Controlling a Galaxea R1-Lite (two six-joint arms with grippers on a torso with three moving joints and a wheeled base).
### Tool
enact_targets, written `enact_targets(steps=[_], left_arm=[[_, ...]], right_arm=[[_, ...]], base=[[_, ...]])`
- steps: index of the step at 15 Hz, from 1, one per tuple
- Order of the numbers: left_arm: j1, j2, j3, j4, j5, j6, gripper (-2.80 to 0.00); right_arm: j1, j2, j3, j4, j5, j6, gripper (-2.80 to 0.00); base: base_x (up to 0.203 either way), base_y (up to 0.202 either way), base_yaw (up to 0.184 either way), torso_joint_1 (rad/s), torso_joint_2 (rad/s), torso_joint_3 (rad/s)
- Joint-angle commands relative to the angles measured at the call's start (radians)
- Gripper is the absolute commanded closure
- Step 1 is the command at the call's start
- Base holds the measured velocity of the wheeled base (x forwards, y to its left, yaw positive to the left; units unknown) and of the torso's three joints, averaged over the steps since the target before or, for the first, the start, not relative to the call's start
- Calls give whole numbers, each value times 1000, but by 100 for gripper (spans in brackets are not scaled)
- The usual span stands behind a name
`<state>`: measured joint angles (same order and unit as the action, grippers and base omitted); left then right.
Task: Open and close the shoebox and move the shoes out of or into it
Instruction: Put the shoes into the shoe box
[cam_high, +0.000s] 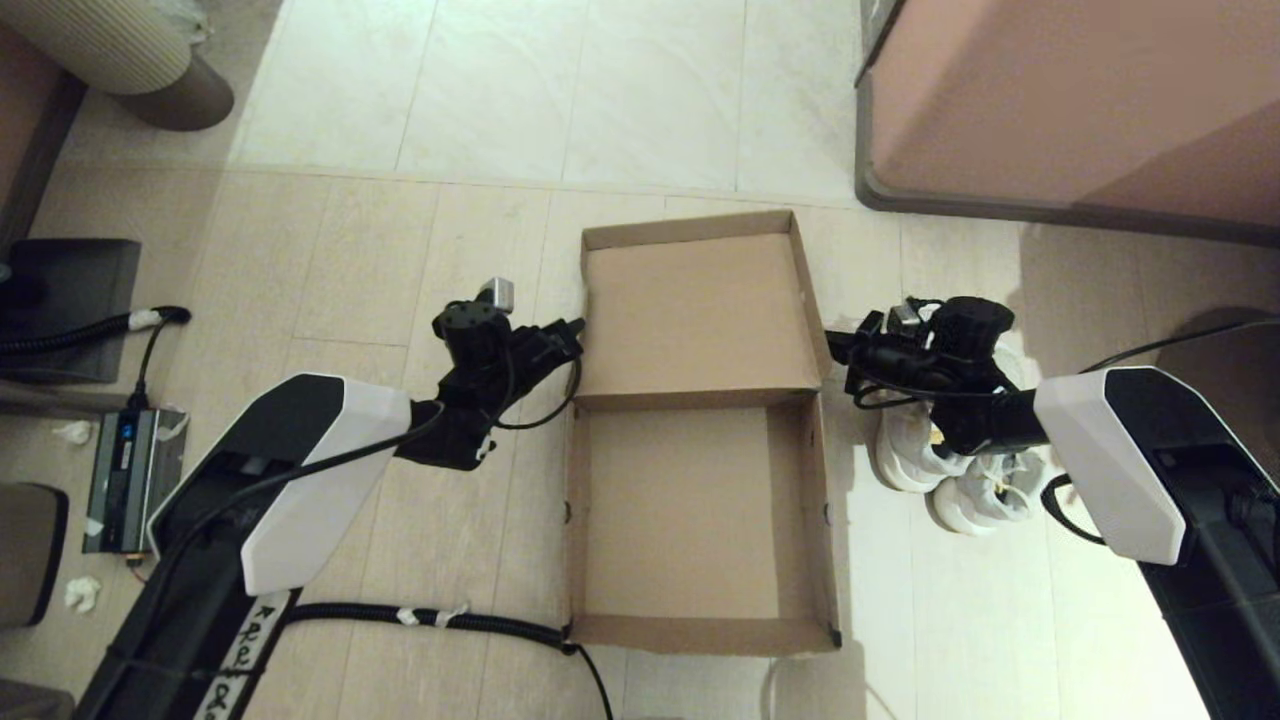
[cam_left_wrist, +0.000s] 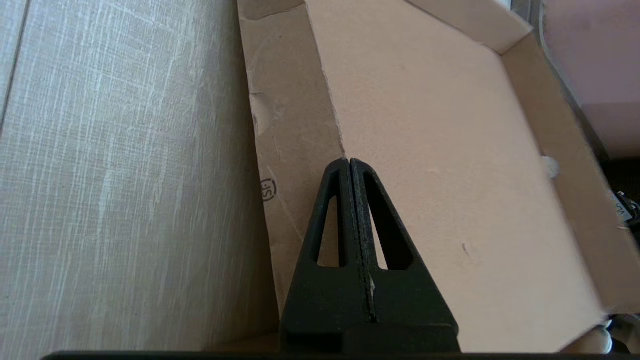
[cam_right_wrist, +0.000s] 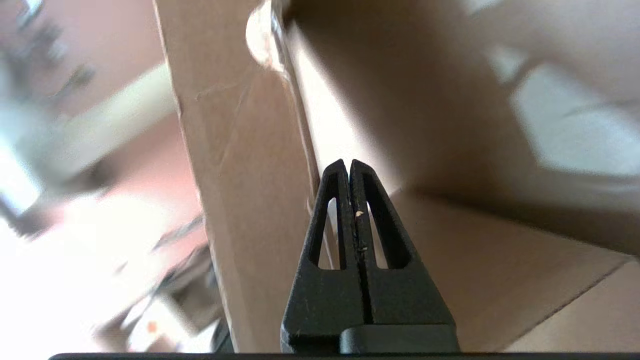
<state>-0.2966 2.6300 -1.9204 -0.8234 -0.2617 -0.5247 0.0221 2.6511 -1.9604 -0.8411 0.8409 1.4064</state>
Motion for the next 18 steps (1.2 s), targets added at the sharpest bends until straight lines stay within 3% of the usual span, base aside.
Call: enact_targets(steps=[1,3,6,13,18], left_arm=[[1,7,0,-3,-3,-3,0],[-1,7,0,-2,-16,-3,0],[-3,7,0,-12,-15,-3,0],[5,-139,4,-55,48,-1,0],[74,-124,10,-43,81,4,0]], right_arm=[[-14,20,0,-46,61,50,0],[-19,36,-3,-80,101,81,0],[-19,56,0,-81,99,82,0],[-14,66,0,-78,99,77,0],[-10,63,0,-78,99,72,0]], base=[[0,0,0,0,0,0],[0,0,0,0,0,0],[0,0,0,0,0,0],[0,0,0,0,0,0],[0,0,0,0,0,0]])
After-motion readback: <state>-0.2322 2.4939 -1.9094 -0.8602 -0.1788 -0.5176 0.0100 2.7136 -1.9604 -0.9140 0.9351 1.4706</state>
